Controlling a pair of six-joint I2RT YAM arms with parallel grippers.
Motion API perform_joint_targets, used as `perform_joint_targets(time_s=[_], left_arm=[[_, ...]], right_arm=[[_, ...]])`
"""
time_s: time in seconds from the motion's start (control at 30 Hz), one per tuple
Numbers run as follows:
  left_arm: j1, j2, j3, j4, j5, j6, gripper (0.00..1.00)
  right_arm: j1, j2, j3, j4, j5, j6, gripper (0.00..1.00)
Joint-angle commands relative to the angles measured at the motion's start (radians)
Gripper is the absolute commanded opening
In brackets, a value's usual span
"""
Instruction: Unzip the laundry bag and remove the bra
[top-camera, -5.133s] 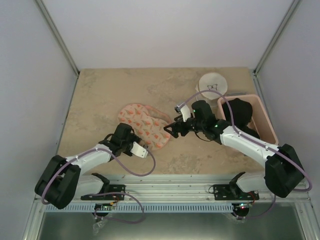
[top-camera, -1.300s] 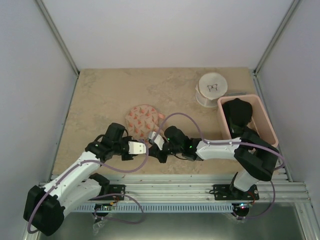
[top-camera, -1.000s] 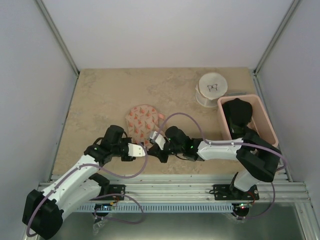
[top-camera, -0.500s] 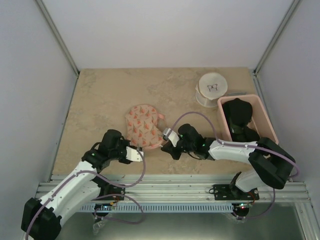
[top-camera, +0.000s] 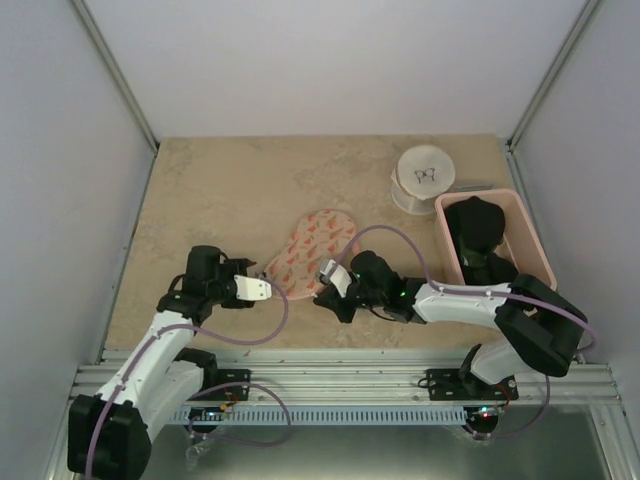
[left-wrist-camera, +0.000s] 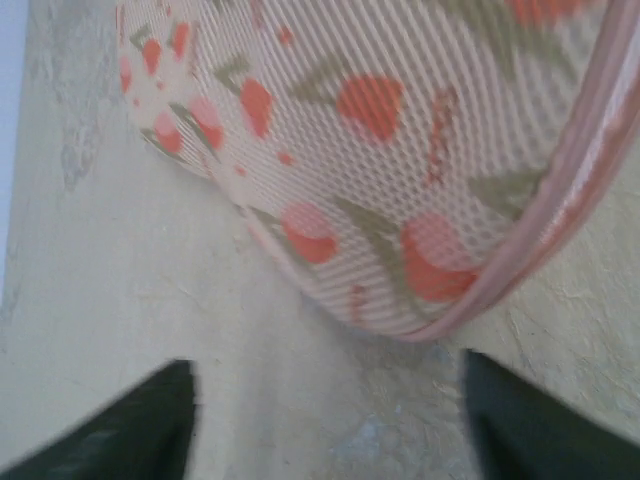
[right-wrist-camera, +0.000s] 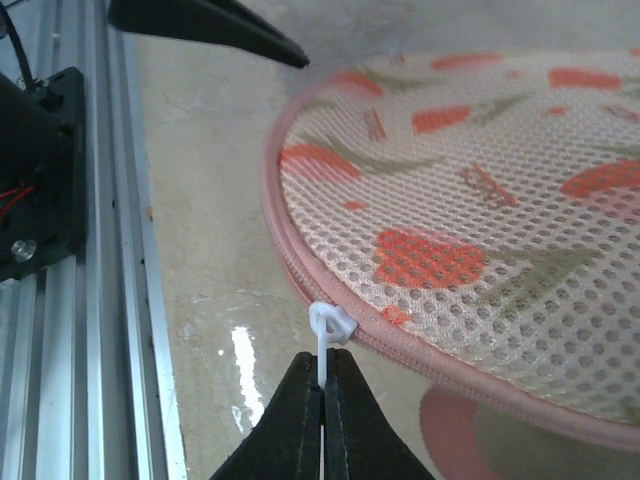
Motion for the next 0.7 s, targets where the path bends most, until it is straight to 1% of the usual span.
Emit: perform_joint_targets(time_s=[0.0, 0.07, 0.13, 0.2, 0.3, 0.37, 0.4, 0.5, 0.53, 0.57, 0.6, 0.67], left_arm=[[0.011, -0.053, 0.082, -0.208, 0.124, 0.126, 0.91], [0.009, -0.093, 0.094, -0.269, 0.204, 0.14, 0.95], [-0.018, -0.127, 0.102, -0.299, 0.271, 0.091, 0.96], [-0.093, -0.147, 0.103, -0.3, 0.263, -0.014, 0.95], [-0.244, -0.144, 0.086, -0.273, 0.213, -0.174, 0.91], [-0.301, -0.128, 0.072, -0.203, 0.196, -0.293, 0.87], [-0.307, -0.118, 0.067, -0.179, 0.194, -0.327, 0.85], [-0.31, -0.092, 0.043, -0.095, 0.184, -0.361, 0.76], [-0.31, -0.086, 0.034, -0.057, 0.173, -0.375, 0.72], [-0.311, -0.079, 0.028, -0.022, 0.162, -0.39, 0.65], [-0.311, -0.071, 0.025, 0.003, 0.15, -0.398, 0.57], [-0.311, -0.063, 0.02, 0.015, 0.142, -0.379, 0.41]], right_arm=[[0.031, 0.034, 0.036, 0.03, -0.034, 0.012, 0.0], [0.038, 0.046, 0.042, 0.048, -0.045, 0.019, 0.01], [0.045, 0.058, 0.053, 0.06, -0.056, 0.028, 0.01], [0.054, 0.071, 0.069, 0.065, -0.063, 0.036, 0.0], [0.068, 0.084, 0.087, 0.074, -0.07, 0.044, 0.0], [0.075, 0.091, 0.096, 0.085, -0.079, 0.051, 0.01], [0.077, 0.092, 0.098, 0.089, -0.083, 0.054, 0.01], [0.084, 0.099, 0.11, 0.091, -0.083, 0.059, 0.01], [0.087, 0.1, 0.112, 0.091, -0.084, 0.059, 0.01], [0.087, 0.103, 0.116, 0.092, -0.084, 0.059, 0.01], [0.089, 0.104, 0.12, 0.09, -0.084, 0.06, 0.01], [0.09, 0.102, 0.123, 0.085, -0.078, 0.059, 0.01]])
